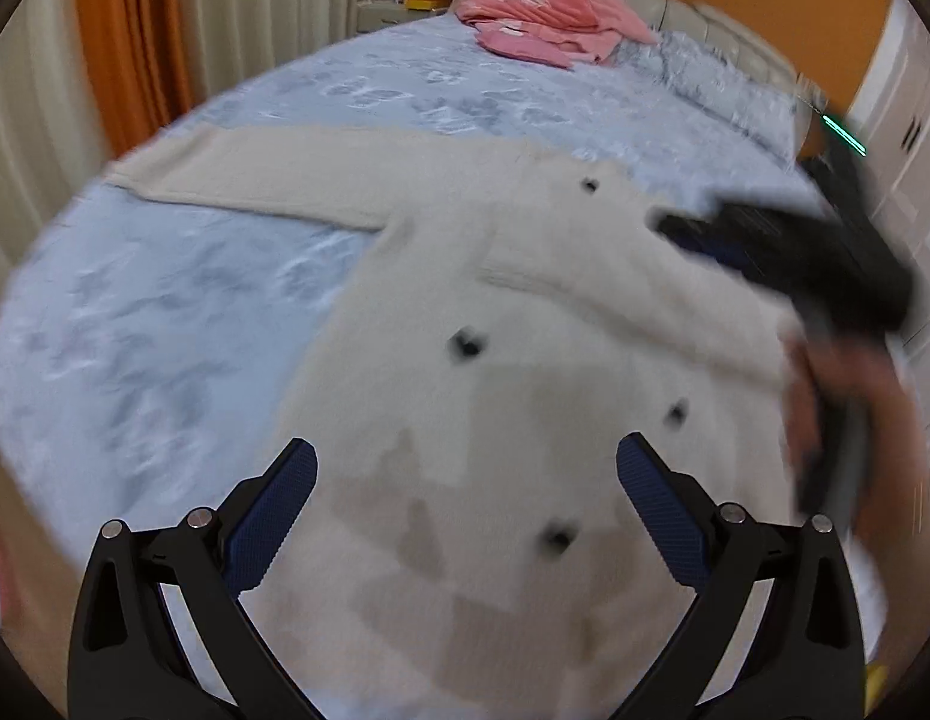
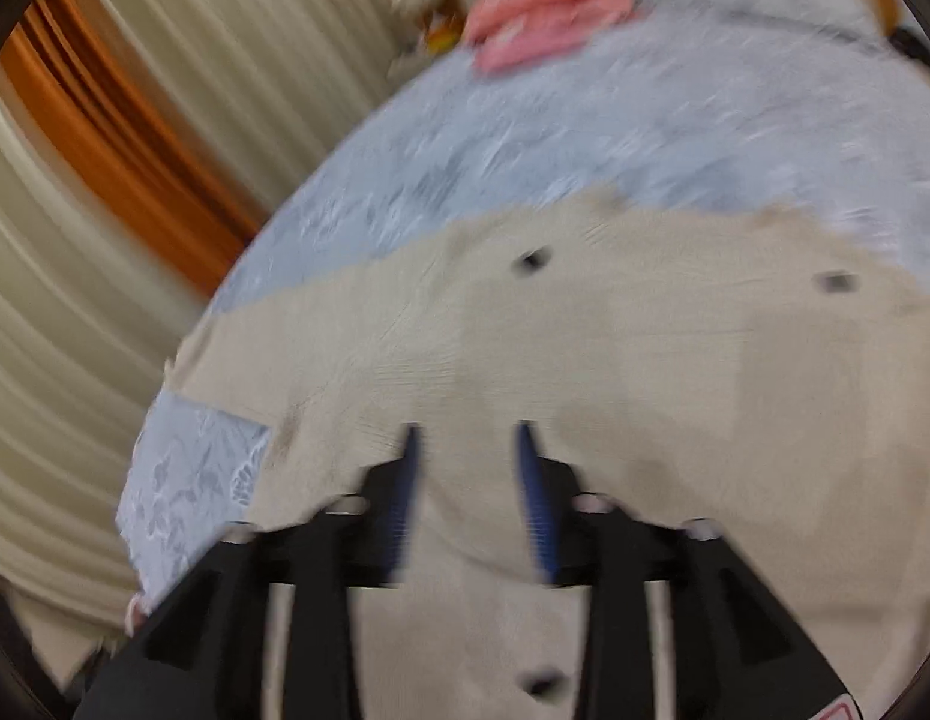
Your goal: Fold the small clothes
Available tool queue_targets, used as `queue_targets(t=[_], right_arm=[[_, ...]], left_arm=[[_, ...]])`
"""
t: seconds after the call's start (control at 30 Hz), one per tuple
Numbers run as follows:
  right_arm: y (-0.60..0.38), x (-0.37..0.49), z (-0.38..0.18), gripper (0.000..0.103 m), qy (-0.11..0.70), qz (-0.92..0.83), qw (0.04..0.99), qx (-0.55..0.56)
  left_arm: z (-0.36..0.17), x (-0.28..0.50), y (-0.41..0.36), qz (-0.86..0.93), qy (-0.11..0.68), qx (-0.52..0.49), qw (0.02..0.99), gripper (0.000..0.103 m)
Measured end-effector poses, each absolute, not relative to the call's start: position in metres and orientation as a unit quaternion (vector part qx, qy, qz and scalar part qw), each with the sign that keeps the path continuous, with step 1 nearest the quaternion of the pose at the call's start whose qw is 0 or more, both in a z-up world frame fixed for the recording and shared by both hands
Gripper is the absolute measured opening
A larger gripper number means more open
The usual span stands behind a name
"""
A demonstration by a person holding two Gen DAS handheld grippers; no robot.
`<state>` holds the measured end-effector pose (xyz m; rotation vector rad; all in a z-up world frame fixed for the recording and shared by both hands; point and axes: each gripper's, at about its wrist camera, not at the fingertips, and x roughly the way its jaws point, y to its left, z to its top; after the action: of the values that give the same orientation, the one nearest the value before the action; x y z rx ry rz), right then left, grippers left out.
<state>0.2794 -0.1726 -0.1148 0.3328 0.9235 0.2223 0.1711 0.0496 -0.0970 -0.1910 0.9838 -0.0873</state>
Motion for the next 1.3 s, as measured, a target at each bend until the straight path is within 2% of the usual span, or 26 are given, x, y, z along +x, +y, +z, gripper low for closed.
queue_targets(t=[0.07, 0.17, 0.3, 0.37, 0.43, 0.47, 0.5, 0.53, 0.57, 0.67, 0.77, 0.83, 0.9, 0.93, 1.0, 1.17, 1.3], right_arm=[[-0.217, 0.232, -0.101, 0.069, 0.401, 0.034, 0.906, 0.135], [-0.275, 0.184, -0.103, 0.069, 0.413, -0.063, 0.904, 0.093], [-0.345, 0.152, -0.132, 0.069, 0.458, -0.136, 0.87, 0.125], [-0.359, 0.152, -0.143, 0.069, 0.463, -0.145, 0.866, 0.12], [-0.363, 0.165, -0.154, 0.068, 0.472, -0.129, 0.864, 0.117], [-0.362, 0.174, -0.16, 0.066, 0.476, -0.117, 0.863, 0.122], [-0.365, 0.177, -0.162, 0.055, 0.477, -0.11, 0.863, 0.127], [-0.366, 0.186, -0.166, 0.044, 0.478, -0.095, 0.863, 0.136], [-0.367, 0.192, -0.168, 0.022, 0.477, -0.089, 0.863, 0.141], [-0.368, 0.191, -0.143, 0.016, 0.423, -0.092, 0.886, 0.165], [-0.379, 0.17, -0.119, 0.016, 0.369, -0.106, 0.903, 0.193], [-0.385, 0.168, -0.144, 0.016, 0.4, -0.12, 0.887, 0.195], [-0.388, 0.176, -0.188, 0.02, 0.478, -0.118, 0.848, 0.196], [-0.387, 0.171, -0.192, 0.02, 0.467, -0.114, 0.854, 0.197], [-0.389, 0.169, -0.182, 0.034, 0.473, -0.12, 0.851, 0.195], [-0.409, 0.157, -0.14, 0.035, 0.418, -0.114, 0.867, 0.247], [-0.425, 0.214, -0.132, 0.036, 0.426, -0.101, 0.859, 0.264]], left_arm=[[-0.105, 0.208, 0.039, -0.06, 0.477, -0.132, 0.867, 0.098], [-0.125, 0.257, 0.024, -0.055, 0.492, -0.165, 0.853, 0.098], [-0.159, 0.298, 0.018, -0.024, 0.517, -0.226, 0.825, 0.096], [-0.169, 0.307, 0.02, -0.008, 0.507, -0.263, 0.821, 0.082], [-0.167, 0.317, 0.015, -0.011, 0.499, -0.264, 0.825, 0.047], [-0.164, 0.325, 0.009, -0.042, 0.497, -0.264, 0.825, 0.035], [-0.162, 0.33, 0.006, -0.061, 0.496, -0.264, 0.825, 0.011], [-0.153, 0.337, 0.0, -0.077, 0.491, -0.253, 0.83, 0.009], [-0.144, 0.342, -0.004, -0.084, 0.48, -0.241, 0.839, 0.008], [-0.104, 0.353, -0.011, -0.107, 0.427, -0.21, 0.873, 0.007], [-0.085, 0.361, -0.002, -0.108, 0.392, -0.218, 0.887, 0.007], [-0.103, 0.367, -0.002, -0.098, 0.411, -0.204, 0.883, 0.008], [-0.143, 0.371, -0.007, -0.08, 0.46, -0.179, 0.866, 0.008], [-0.166, 0.367, -0.009, -0.066, 0.487, -0.167, 0.855, 0.008], [-0.18, 0.354, -0.006, -0.066, 0.479, -0.172, 0.858, 0.01], [-0.18, 0.352, -0.001, -0.079, 0.471, -0.194, 0.857, 0.011], [-0.18, 0.35, -0.003, -0.076, 0.47, -0.186, 0.86, 0.011]])
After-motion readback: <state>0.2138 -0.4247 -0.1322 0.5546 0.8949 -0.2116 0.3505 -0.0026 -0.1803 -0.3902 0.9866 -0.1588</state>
